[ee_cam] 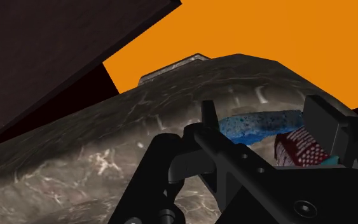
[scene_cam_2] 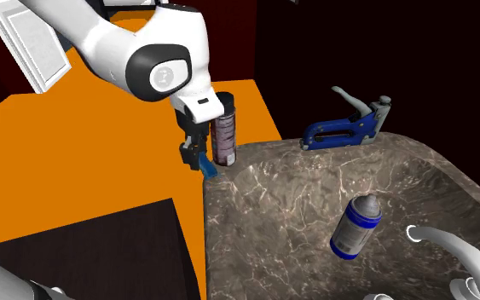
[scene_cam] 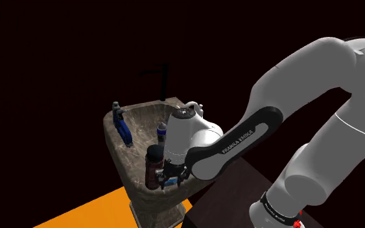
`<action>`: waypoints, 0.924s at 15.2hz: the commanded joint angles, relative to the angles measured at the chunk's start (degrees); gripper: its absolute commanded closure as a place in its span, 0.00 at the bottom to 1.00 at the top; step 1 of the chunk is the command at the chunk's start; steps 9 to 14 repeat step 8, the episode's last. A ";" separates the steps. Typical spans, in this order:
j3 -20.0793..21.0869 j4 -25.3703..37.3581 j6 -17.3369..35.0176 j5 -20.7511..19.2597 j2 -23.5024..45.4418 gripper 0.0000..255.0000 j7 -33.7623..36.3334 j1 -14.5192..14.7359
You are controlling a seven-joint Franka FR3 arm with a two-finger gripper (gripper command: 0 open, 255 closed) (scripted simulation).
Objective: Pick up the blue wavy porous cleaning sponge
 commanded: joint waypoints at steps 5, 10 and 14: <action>-0.90 1.10 -6.17 4.55 -5.80 1.00 -3.13 1.18; -1.17 1.38 -7.29 5.09 -6.74 1.00 -3.53 1.40; -1.17 1.38 -7.29 5.09 -6.74 1.00 -3.53 1.40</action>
